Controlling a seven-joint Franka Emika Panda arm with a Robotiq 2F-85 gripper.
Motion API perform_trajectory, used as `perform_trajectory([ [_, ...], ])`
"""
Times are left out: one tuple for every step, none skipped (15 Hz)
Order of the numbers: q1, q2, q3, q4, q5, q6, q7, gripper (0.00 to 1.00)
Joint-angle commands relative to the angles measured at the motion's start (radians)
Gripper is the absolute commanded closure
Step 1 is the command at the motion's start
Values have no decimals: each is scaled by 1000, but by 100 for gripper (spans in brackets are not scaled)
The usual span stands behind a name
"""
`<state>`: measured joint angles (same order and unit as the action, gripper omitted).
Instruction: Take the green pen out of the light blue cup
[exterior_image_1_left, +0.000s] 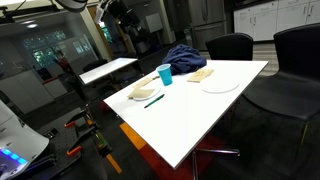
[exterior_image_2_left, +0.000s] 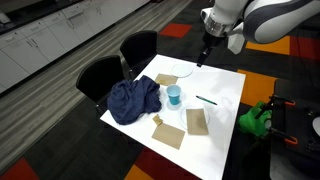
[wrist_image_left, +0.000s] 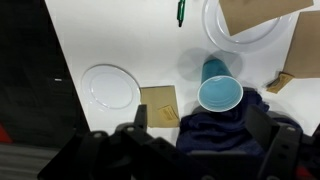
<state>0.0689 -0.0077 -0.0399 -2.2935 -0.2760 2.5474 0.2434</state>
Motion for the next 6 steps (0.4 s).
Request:
perform_trajectory([
  [-22, 3, 21, 1, 2, -2, -3, 0],
  [-23, 7, 20, 3, 2, -2, -3, 0],
  [-24, 9, 20, 3, 2, -2, -3, 0],
  [-24, 9, 20, 3, 2, -2, -3, 0],
  [-24, 10, 19, 3, 2, -2, -3, 0],
  [-24, 10, 20, 3, 2, -2, -3, 0],
])
